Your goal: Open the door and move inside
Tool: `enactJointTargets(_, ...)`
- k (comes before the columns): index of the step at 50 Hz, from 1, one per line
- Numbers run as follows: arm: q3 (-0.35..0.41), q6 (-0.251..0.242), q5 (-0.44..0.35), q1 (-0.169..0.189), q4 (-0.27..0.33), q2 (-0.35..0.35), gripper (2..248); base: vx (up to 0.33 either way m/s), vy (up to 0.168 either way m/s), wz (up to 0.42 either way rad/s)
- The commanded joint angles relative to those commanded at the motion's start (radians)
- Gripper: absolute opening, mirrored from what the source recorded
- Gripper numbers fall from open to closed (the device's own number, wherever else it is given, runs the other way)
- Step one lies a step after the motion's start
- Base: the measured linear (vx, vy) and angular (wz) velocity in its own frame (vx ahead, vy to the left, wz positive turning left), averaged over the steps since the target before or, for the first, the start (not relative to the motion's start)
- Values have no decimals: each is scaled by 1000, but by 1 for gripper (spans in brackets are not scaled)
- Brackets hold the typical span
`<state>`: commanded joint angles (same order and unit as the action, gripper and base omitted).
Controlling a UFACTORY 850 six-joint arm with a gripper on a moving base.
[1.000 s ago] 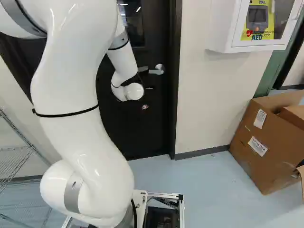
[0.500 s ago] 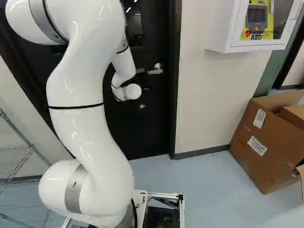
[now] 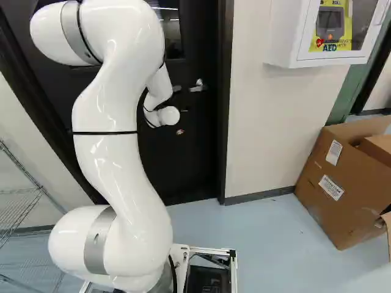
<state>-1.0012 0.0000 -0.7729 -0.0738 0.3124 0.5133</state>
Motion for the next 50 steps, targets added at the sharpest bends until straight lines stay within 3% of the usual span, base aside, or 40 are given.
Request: enactJointTargets(50, -316, 0, -50, -72, 45, 233, 247, 0, 0, 0)
